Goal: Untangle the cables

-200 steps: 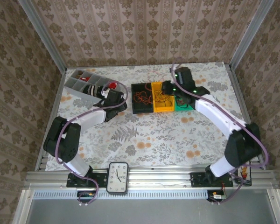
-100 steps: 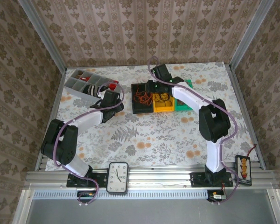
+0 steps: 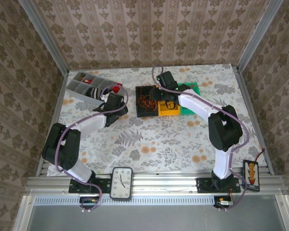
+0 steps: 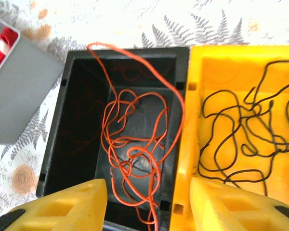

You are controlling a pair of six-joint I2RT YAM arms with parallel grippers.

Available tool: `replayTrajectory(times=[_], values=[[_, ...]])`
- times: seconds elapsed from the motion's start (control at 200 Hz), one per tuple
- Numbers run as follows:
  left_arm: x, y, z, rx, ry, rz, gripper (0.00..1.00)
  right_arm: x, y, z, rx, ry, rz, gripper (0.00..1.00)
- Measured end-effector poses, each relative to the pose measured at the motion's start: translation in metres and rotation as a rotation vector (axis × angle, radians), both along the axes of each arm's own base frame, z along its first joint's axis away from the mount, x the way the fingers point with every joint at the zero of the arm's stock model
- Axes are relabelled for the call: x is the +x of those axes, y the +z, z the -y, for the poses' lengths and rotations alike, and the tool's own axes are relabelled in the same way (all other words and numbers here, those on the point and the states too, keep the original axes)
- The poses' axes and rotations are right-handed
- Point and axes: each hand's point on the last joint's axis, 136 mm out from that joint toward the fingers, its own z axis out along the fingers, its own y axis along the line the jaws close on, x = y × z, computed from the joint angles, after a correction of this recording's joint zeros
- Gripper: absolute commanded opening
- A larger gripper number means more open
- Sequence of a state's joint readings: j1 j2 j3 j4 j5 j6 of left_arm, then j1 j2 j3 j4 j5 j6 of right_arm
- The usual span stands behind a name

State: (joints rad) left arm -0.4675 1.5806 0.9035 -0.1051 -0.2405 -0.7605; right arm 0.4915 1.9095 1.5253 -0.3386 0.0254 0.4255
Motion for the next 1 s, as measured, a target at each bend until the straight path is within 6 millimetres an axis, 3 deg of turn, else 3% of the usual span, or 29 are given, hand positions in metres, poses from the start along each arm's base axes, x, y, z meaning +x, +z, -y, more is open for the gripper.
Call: replayTrajectory(times=[0.34,0.445,0.54,0.615,0.69,0.715,0.725,0.735,0.745,0.805,0.905,1.0], values=[[-0.001,0.0,0.003,-0.013,-0.014,-0.004,0.66,0.034,0.036,0.012,0.072,-0.044,0.049,0.47],[-0.001,0.004,0.004,-0.009,-0.029,0.007,0.66,0.029,0.028,0.017,0.069,-0.049,0.032,0.47],[-0.007,0.016,-0.007,0.019,-0.027,0.04,0.67,0.005,0.006,0.035,0.043,-0.071,-0.008,0.49],[-0.015,0.029,-0.03,0.083,0.001,0.068,0.69,-0.023,-0.008,0.062,0.005,-0.107,-0.026,0.53],[-0.025,0.045,-0.055,0.169,0.041,0.1,0.73,-0.049,-0.008,0.102,-0.064,-0.174,0.008,0.61],[-0.029,0.051,-0.063,0.199,0.056,0.111,0.78,-0.056,-0.004,0.116,-0.091,-0.199,0.034,0.65],[-0.031,0.053,-0.067,0.212,0.063,0.115,0.86,-0.059,-0.002,0.123,-0.099,-0.215,0.044,0.67],[-0.032,0.056,-0.072,0.227,0.069,0.119,0.96,-0.062,0.001,0.13,-0.113,-0.228,0.061,0.7],[-0.034,0.058,-0.075,0.234,0.08,0.124,0.99,-0.064,0.002,0.134,-0.123,-0.232,0.069,0.73],[-0.044,0.07,-0.096,0.29,0.118,0.148,1.0,-0.076,0.016,0.169,-0.172,-0.316,0.141,0.99],[-0.058,0.083,-0.141,0.349,0.228,0.174,1.0,-0.087,0.03,0.221,-0.24,-0.457,0.258,1.0],[-0.064,0.08,-0.177,0.393,0.31,0.162,1.0,-0.096,0.01,0.258,-0.353,-0.55,0.286,1.0]])
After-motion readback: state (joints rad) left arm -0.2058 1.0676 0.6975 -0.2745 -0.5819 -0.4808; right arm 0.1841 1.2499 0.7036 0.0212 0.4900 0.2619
